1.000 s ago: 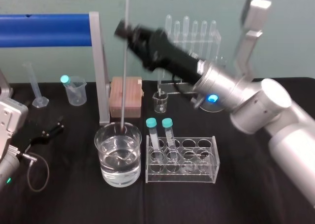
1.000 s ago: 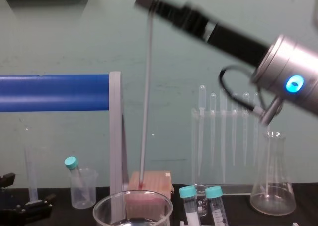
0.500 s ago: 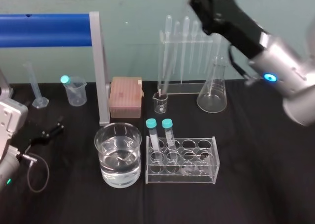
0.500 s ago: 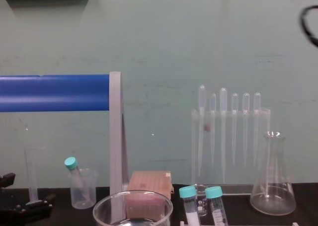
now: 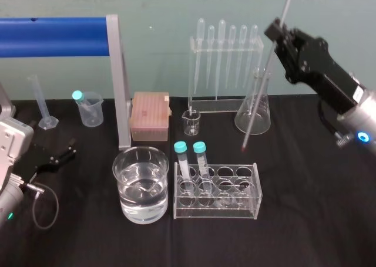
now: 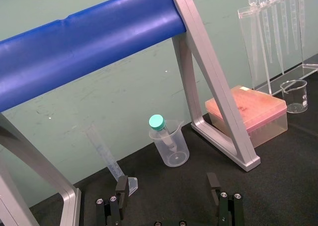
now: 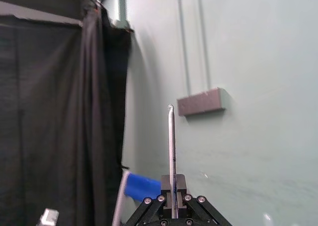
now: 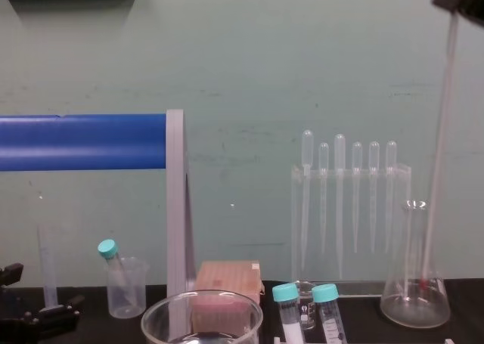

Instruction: Hold the thermometer with one hand and immerse one end into the beaker, then reinsert it into the test tube rack.

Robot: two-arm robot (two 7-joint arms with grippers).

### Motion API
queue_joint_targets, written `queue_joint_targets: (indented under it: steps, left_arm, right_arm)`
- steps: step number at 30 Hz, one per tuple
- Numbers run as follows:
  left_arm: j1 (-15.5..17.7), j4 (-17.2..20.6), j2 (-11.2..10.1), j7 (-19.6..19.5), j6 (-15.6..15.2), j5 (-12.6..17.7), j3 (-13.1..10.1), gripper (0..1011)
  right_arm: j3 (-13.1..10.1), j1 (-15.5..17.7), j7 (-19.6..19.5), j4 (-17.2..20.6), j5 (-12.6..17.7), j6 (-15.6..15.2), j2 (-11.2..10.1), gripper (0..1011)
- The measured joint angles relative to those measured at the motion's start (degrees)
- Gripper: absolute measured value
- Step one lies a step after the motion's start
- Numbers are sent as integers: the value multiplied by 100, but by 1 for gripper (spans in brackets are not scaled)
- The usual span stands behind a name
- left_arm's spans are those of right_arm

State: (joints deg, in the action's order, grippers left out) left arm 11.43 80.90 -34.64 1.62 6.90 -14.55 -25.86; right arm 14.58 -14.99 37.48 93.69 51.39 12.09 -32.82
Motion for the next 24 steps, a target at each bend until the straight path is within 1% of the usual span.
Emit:
queue_joint_targets:
  steps: [6,12,16,24]
  left_arm:
    - [0,0,0,0,0,0,0,1008]
    - [0,0,0,0,0,0,0,1008]
    - [0,0,0,0,0,0,0,1008]
    - [0,0,0,0,0,0,0,1008]
  right_arm:
    - [-88,170,-48,-158,-161,42,0,56]
    - [-80,141,-4,-343,-263,33,57,56]
    - [2,49,60,-486,-331,-42,112,56]
    - [271,-196,188,-748,-489,-262,196,56]
